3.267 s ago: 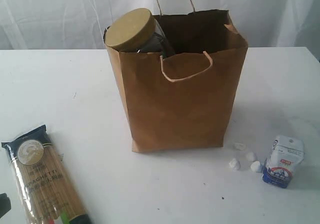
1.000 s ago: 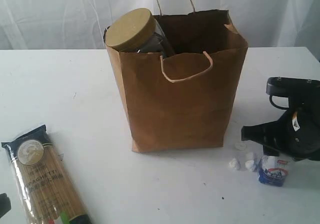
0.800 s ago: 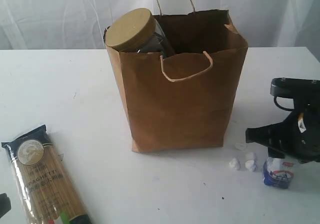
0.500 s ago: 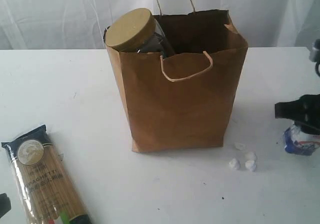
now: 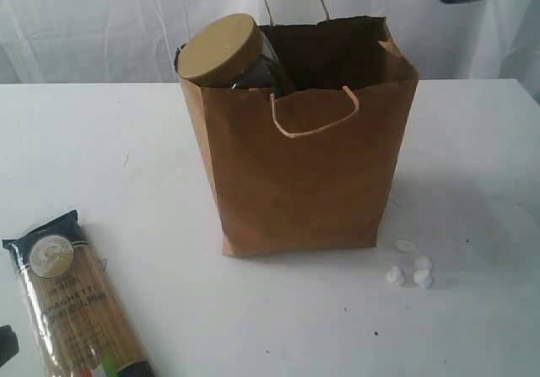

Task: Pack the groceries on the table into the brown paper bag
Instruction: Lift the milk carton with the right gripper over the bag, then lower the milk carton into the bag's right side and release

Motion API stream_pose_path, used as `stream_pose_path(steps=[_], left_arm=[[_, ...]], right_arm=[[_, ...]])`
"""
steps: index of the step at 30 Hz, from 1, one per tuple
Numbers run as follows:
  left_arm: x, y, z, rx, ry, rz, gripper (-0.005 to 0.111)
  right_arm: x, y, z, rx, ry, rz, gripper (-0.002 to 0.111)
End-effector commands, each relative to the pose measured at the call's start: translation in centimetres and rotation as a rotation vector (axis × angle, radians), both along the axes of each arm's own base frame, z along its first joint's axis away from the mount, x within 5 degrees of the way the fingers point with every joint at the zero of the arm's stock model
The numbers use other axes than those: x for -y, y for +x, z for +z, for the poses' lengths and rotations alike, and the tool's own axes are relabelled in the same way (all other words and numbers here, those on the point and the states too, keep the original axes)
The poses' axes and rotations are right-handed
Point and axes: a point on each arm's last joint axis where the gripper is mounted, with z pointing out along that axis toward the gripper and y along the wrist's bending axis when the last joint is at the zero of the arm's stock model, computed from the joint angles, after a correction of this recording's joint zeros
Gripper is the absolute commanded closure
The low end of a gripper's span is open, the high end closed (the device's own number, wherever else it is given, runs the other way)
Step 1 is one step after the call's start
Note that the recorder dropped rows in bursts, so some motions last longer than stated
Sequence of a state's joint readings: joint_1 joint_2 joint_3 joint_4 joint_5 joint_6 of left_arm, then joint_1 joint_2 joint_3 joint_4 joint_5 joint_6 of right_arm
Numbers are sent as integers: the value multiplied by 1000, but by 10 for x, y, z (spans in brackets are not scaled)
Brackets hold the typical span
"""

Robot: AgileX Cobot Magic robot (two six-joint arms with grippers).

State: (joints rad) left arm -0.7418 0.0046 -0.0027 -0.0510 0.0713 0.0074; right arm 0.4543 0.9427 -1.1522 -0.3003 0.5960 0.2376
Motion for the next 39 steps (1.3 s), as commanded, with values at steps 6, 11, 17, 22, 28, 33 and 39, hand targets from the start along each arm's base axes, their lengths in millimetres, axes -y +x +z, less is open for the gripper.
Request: stream_pose_path(steps=[6, 11, 17, 22, 28, 33, 39], left_arm=[[0, 0, -1, -3, 2, 0, 107], [0, 0, -1, -3, 2, 0, 107], [0, 0, -1, -3, 2, 0, 107], [0, 0, -1, -3, 2, 0, 107], [0, 0, -1, -3, 2, 0, 107], [0, 0, -1, -3, 2, 0, 107], [0, 0, -1, -3, 2, 0, 107]], right_arm=[[-59, 49, -26, -83, -153, 137, 108], [-74, 74, -54, -172, -226, 135, 108], [-86, 92, -74, -205, -272, 146, 108], [-89, 98, -82, -215, -298, 143, 108], [-92, 108, -71, -202, -324, 120, 108], [-96, 118, -82, -261, -370, 100, 108], [-96, 121, -92, -326, -394, 77, 104]])
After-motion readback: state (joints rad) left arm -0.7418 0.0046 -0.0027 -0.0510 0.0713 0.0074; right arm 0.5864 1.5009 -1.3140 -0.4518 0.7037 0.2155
